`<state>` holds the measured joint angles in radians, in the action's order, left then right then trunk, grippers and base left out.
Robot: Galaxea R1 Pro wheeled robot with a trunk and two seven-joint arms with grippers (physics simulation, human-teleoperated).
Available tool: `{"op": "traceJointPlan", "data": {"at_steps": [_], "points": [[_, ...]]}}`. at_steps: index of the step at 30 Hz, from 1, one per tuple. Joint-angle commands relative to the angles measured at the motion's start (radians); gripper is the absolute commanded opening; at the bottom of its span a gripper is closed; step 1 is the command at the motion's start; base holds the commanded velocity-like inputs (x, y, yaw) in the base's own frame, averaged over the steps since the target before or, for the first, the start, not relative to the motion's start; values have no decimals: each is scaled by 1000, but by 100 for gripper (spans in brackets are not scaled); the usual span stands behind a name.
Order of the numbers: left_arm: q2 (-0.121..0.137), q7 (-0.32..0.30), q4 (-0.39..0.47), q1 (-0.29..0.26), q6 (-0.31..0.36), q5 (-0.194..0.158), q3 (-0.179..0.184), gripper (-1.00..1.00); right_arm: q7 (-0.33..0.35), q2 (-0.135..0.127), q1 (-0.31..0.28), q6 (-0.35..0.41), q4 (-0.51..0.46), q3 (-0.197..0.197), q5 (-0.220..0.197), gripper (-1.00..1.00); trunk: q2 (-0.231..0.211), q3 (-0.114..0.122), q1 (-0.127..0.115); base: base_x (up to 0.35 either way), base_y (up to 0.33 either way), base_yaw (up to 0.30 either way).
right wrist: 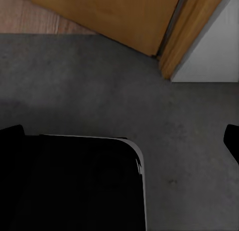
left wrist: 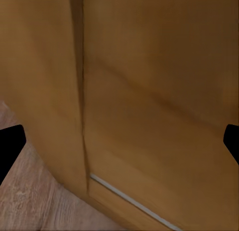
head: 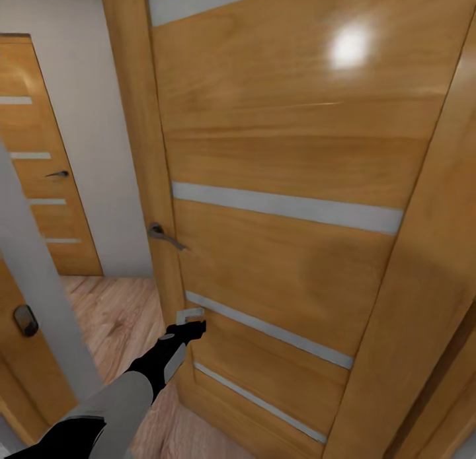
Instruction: Move the two storage containers from the living room to the garage. In the garage, place one container on the floor and stack the other container on top of it (either order is fine).
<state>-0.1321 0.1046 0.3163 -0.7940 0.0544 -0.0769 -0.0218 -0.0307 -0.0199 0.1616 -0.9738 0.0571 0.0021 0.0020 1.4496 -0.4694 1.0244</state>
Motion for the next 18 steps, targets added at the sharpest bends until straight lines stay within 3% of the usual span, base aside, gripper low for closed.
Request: {"op": "traceJointPlan", "data": {"at_steps": [1, 14, 18], "points": [[-1, 1, 4, -1, 5, -4, -5, 100, -3, 0, -1, -3, 1, 1, 1, 100, 0, -1, 1, 205, 0, 0], [-1, 1, 4, -1, 0, -5, -6, 100, -3, 0, -1, -3, 1, 2, 1, 100, 0, -1, 1, 27, 0, 0], [-1, 1, 4, -1, 1, -5, -5, 100, -3, 0, -1, -3, 1, 2, 1, 100, 0, -1, 1, 230, 0, 0]]}}
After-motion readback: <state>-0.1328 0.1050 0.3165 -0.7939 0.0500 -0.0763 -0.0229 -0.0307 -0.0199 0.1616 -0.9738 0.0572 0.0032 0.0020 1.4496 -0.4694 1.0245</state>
